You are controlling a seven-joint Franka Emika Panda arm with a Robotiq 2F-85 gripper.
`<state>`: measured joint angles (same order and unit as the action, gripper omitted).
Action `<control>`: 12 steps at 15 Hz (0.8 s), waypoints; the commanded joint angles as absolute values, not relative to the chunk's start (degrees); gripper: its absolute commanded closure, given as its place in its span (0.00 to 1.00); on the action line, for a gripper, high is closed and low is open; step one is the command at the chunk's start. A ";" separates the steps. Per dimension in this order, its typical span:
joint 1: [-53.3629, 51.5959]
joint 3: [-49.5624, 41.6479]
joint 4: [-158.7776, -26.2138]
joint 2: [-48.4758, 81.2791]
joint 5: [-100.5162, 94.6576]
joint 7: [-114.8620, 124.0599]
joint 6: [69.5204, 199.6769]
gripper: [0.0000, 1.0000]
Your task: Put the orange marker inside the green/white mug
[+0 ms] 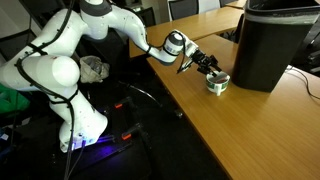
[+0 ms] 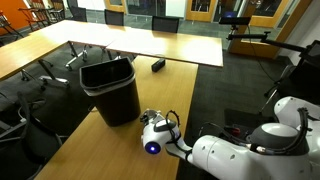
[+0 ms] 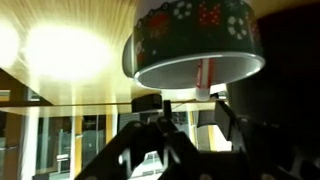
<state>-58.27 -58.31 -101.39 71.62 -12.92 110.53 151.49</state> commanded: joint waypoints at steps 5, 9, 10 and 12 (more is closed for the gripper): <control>-60.98 -59.08 -110.32 56.80 -11.69 101.30 156.74 0.00; -61.87 -58.37 -116.89 45.86 -11.59 92.50 156.79 0.00; -61.76 -57.81 -118.16 43.13 -11.49 90.55 156.23 0.00; -60.98 -56.12 -120.38 38.17 -11.56 86.81 155.69 0.00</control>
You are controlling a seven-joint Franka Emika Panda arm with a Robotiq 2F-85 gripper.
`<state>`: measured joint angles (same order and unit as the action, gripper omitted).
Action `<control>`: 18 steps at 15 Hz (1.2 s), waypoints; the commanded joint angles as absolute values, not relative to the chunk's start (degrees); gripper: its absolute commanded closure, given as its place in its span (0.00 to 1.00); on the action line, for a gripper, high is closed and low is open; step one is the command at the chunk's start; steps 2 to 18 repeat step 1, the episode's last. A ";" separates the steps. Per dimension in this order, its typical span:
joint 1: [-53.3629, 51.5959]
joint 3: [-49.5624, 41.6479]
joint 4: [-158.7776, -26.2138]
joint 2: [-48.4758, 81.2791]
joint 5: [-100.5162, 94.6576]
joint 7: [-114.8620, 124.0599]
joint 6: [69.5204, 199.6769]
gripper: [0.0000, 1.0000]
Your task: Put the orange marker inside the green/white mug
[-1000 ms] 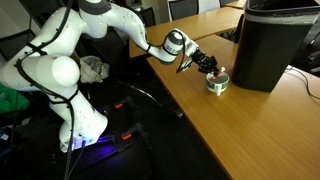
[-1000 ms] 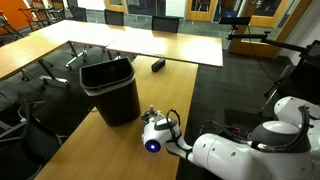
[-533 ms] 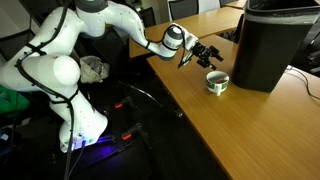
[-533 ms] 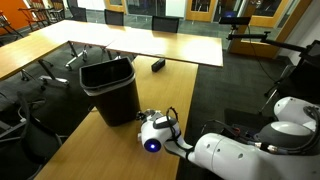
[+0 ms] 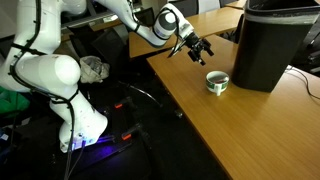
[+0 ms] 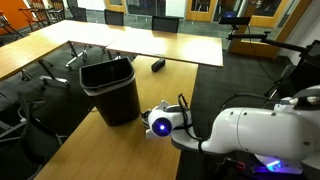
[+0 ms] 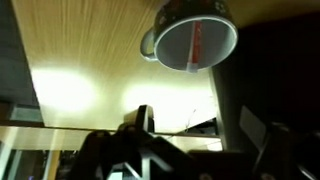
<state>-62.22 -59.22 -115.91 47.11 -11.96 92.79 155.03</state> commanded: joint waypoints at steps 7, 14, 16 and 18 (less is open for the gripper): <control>-60.43 -55.03 -121.35 35.75 -11.57 85.01 155.19 0.00; -60.43 -55.03 -121.35 35.75 -11.57 85.01 155.19 0.00; -60.43 -55.03 -121.35 35.75 -11.57 85.01 155.19 0.00; -60.43 -55.03 -121.35 35.75 -11.57 85.01 155.19 0.00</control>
